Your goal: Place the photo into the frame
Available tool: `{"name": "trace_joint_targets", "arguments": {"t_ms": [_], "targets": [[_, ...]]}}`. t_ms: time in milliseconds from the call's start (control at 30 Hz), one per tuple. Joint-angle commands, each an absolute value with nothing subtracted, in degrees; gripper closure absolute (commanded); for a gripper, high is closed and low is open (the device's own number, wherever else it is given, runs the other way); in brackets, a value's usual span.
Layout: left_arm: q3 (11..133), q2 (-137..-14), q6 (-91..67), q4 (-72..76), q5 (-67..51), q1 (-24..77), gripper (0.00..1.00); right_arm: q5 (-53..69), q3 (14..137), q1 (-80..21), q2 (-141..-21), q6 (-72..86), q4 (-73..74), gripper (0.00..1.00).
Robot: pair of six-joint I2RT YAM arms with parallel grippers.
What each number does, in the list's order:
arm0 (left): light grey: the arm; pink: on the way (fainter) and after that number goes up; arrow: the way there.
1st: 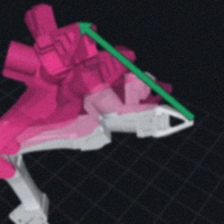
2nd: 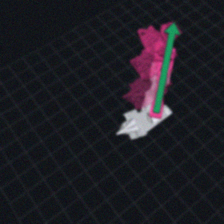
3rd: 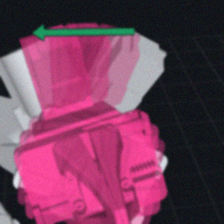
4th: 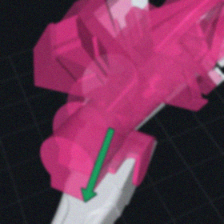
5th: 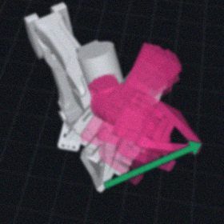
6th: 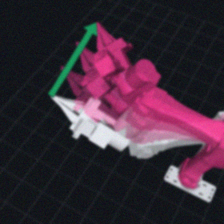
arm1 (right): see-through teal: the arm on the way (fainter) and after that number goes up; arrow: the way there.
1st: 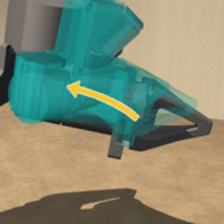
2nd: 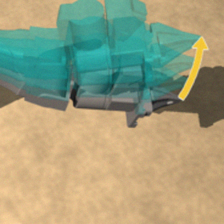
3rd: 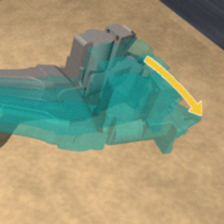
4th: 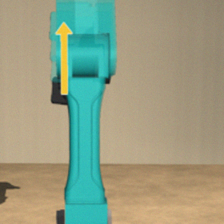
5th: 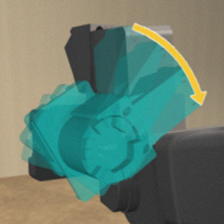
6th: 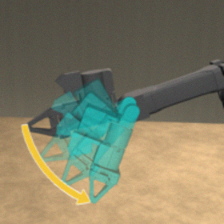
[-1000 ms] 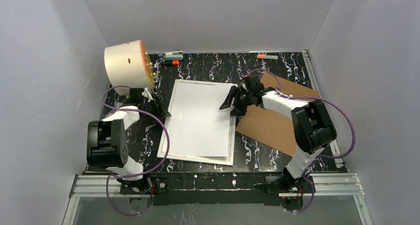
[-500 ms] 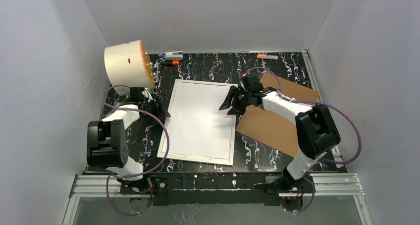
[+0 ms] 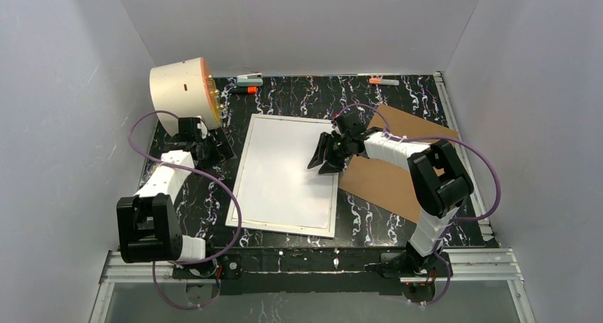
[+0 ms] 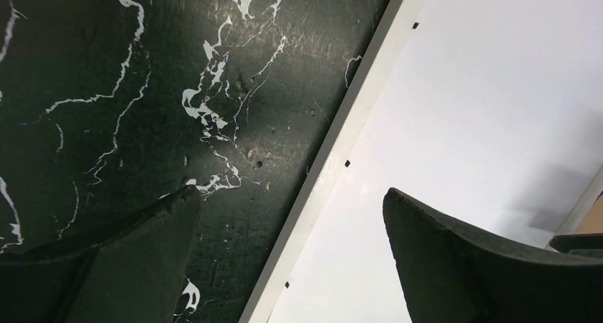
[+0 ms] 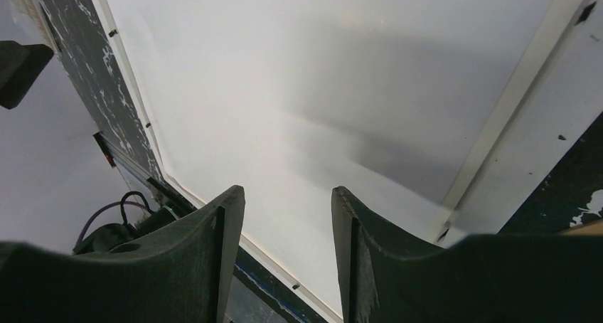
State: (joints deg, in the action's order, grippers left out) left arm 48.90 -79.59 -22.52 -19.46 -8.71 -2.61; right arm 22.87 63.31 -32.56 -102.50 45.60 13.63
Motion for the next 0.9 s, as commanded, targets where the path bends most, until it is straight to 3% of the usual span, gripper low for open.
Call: {"name": "trace_joint_targets", "arguments": {"t_ms": [0,367,700,867], "targets": [[51.5,-76.8,-20.4,-23.1,-6.1,-2.6,0.02,21.5,64.2,-32.4,-103.4,44.0,17.1,0.44],[55.7,-77.3,-23.2,-25.2,1.0,-2.6,0.02,14.5,70.0,-32.4,-105.4,42.5,25.8,0.45],[61.1,-77.7,-25.0,-23.6,-15.1,-1.7,0.02,-1.8,69.3,-29.6,-90.8,42.3,27.1,0.41],[61.2,-77.1,-29.8,-18.0,-17.1,6.3,0.02,-8.3,63.4,-20.2,-82.7,43.4,31.3,0.34]]}}
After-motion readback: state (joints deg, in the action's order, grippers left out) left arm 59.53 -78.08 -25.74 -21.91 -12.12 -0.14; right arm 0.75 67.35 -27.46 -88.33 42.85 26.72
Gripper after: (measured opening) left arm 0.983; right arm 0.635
